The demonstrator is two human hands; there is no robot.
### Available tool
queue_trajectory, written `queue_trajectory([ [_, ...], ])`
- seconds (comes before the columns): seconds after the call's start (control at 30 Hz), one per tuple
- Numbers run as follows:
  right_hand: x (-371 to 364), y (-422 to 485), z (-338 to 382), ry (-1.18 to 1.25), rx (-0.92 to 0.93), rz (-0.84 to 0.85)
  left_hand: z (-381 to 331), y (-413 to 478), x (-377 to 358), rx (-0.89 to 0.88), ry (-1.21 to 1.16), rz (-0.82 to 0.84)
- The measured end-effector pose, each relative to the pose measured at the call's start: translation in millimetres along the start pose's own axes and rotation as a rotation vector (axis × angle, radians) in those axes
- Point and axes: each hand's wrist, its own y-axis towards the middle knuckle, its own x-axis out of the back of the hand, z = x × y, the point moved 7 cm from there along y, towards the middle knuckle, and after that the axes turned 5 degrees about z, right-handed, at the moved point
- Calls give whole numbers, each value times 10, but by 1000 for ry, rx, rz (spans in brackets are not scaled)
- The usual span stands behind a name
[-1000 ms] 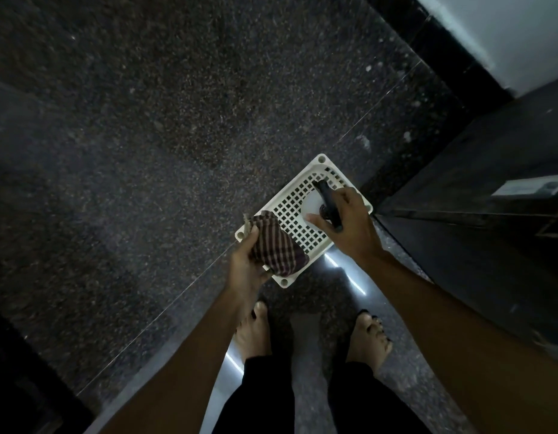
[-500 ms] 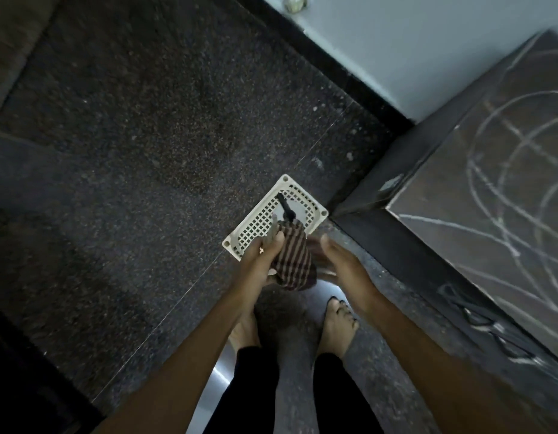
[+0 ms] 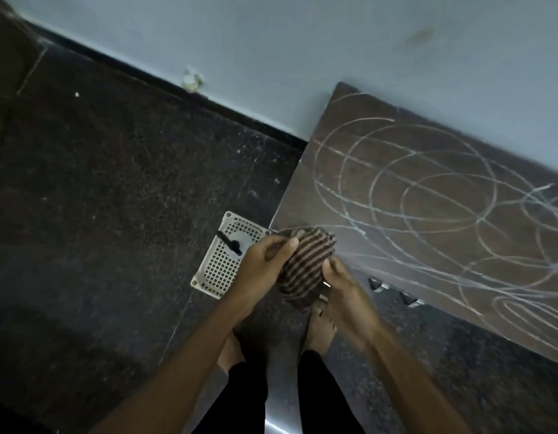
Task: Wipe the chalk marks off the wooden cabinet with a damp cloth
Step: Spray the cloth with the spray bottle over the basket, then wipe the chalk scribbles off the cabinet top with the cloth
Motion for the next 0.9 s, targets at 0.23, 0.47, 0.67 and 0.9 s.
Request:
queue_trajectory([
  [0.23,351,-258,508,118,56,-21,-493,147,-489,-54,111,52],
  [0.47,603,-398,1035,50,101,-76,-909,257,-778,-113,198,-51],
  [0.67,784,-220,1392,157,120,-230,-1248,580,-601,-303,538,-169],
  [0.9,841,323,2232,-116,245,-378,-1550,1198,-219,-412,814,-99],
])
